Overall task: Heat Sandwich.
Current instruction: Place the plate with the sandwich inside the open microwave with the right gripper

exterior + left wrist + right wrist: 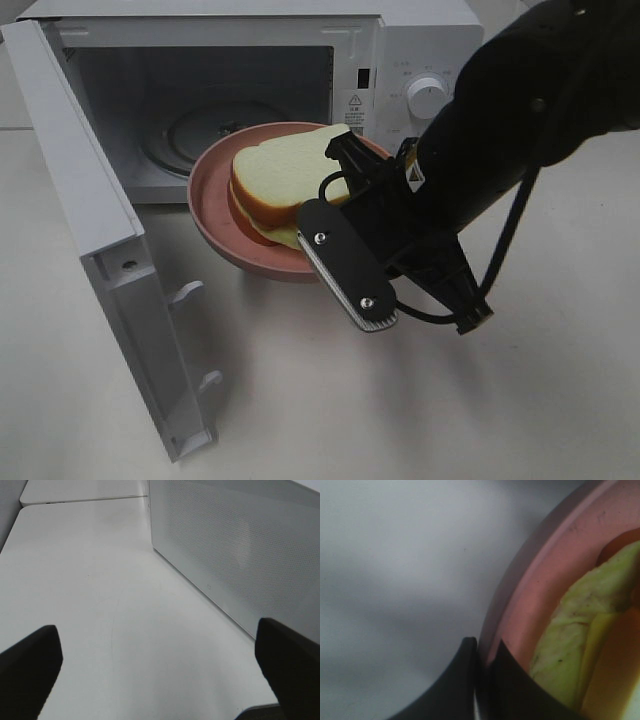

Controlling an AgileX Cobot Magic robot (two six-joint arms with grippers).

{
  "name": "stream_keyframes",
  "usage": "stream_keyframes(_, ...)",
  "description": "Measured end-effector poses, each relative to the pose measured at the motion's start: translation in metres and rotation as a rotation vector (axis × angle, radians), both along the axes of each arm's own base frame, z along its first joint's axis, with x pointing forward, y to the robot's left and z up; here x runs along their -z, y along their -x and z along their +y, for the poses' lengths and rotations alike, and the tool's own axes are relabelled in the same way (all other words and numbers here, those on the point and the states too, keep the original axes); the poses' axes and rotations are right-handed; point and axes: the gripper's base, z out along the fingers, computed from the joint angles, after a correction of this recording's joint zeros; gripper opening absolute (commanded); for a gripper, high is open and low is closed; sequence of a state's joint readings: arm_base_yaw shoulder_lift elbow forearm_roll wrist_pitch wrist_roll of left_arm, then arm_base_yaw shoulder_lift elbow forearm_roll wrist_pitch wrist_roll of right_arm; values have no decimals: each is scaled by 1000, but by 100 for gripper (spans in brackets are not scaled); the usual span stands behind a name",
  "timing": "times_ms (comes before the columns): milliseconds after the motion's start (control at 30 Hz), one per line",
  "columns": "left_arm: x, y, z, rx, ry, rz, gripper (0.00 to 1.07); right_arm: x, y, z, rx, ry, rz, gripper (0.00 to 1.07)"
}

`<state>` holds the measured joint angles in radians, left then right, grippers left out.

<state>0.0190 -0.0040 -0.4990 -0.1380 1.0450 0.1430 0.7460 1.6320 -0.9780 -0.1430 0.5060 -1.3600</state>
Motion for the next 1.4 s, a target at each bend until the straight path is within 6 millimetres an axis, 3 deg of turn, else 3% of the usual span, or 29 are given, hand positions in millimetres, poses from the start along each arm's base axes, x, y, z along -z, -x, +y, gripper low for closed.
stream_keyframes(1400, 0, 0, 0, 0, 0, 0, 103, 2, -82, 74, 94, 31, 64, 3)
